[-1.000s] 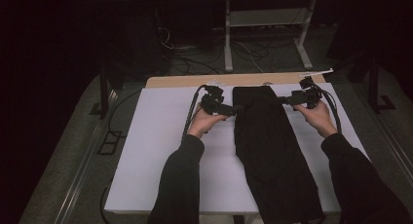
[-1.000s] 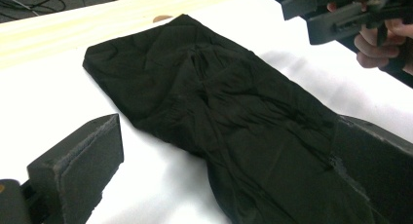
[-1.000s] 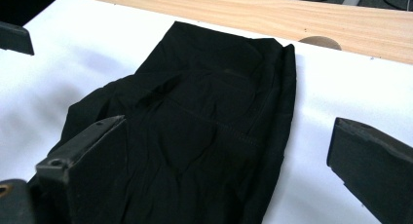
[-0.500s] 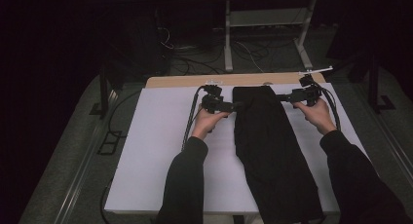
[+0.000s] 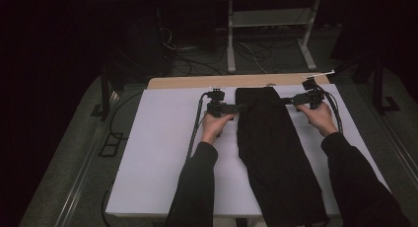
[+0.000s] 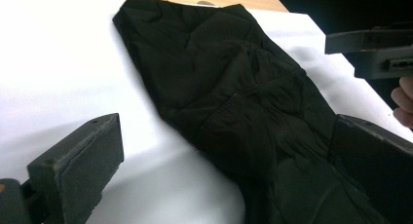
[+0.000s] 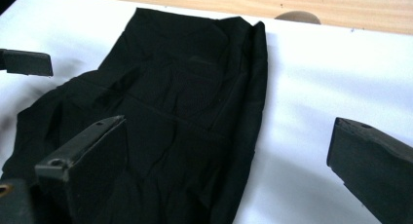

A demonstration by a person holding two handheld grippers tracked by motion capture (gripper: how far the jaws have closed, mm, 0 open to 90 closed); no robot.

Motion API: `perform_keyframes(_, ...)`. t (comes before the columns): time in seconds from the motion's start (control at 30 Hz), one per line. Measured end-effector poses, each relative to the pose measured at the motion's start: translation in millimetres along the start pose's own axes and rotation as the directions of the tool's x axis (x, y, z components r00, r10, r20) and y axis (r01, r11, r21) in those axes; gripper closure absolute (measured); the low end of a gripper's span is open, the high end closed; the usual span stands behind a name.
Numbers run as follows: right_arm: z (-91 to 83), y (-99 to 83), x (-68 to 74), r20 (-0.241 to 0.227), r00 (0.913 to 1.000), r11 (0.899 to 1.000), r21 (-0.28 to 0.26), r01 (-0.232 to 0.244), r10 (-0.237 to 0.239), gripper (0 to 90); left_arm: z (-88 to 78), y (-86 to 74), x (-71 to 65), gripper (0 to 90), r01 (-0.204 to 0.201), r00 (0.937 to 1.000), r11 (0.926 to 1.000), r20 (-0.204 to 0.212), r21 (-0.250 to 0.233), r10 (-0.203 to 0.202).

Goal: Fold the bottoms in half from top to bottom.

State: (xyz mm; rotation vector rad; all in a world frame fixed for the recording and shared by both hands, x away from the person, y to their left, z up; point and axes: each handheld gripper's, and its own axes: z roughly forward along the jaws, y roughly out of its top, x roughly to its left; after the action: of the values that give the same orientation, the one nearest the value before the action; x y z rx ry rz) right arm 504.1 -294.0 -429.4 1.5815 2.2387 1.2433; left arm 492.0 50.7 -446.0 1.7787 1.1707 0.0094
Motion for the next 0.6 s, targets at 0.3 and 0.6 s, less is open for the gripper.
perform_keyframes(0.3,5.7,-3.7,-5.1,-0.039,0.9981,0.998,0.029,-0.047,0.049,5.1,8.0,-3.1,1.1,5.4,0.053,0.9986,0.9985,-0.008,-0.012,-0.053)
perform_keyframes(0.6,17.7,-6.4,-0.8,-0.025,0.9991,0.998,0.049,-0.032,0.033,13.9,14.4,-6.9,5.7,12.8,0.101,0.9945,0.9949,0.030,-0.004,-0.100)
